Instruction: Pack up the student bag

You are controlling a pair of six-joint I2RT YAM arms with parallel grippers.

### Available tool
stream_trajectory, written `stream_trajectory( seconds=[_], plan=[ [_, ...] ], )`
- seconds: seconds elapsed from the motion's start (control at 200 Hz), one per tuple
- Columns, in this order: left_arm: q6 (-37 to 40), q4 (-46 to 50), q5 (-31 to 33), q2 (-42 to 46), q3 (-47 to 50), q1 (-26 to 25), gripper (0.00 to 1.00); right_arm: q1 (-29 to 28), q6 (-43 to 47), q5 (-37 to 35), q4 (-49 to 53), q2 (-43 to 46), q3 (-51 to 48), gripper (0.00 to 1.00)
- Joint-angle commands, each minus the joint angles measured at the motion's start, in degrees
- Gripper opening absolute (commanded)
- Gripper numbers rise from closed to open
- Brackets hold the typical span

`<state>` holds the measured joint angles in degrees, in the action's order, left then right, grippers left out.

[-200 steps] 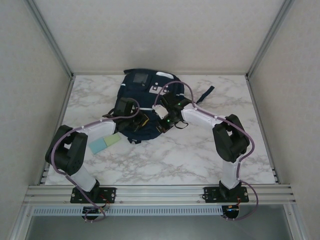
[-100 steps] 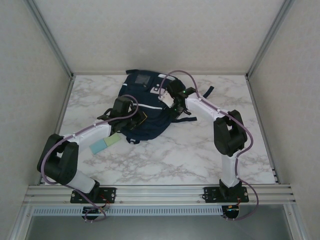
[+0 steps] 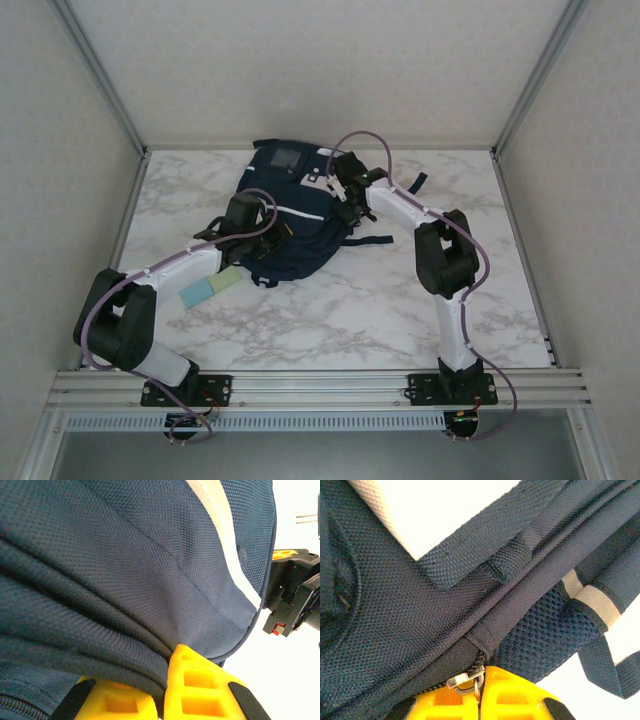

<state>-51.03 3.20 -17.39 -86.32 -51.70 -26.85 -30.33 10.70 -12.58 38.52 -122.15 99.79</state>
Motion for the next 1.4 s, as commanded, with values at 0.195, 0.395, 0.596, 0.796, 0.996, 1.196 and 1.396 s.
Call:
stream_trajectory(
  seconds=[0.195,0.395,0.596,0.796,0.996,1.196,1.396],
  plan=[
    [9.4,11.8,-1.4,0.7,-3.0,1.5,0.0,5.3,-10.6,-12.7,-9.4,5.5,-3.5,0.29],
    [14.7,13.9,-5.7,-2.0,-6.1,1.9,0.0,5.3,-17.8,-5.6,-11.3,15.7,-13.7,0.64],
    [20.1,19.3,-6.4,-3.9,-7.6,2.0,0.0,5.5,-28.2,4.6,-16.6,16.9,-17.8,0.79],
    [22.7,21.2,-1.6,-4.4,-6.4,1.9,0.0,5.5,-40.0,16.1,-25.4,11.3,-15.3,0.81],
    [26.0,22.3,3.7,-3.9,-6.9,2.1,0.0,7.5,-50.7,21.2,-27.0,0.5,-8.5,0.63],
    [28.4,19.2,9.4,-5.9,-9.6,4.1,0.0,8.4,-56.4,24.3,-35.1,1.1,-14.9,0.04],
    [30.3,18.8,14.0,-13.8,-19.3,7.8,0.0,8.7,-57.3,22.6,-38.0,9.5,-27.7,0.0]
  ],
)
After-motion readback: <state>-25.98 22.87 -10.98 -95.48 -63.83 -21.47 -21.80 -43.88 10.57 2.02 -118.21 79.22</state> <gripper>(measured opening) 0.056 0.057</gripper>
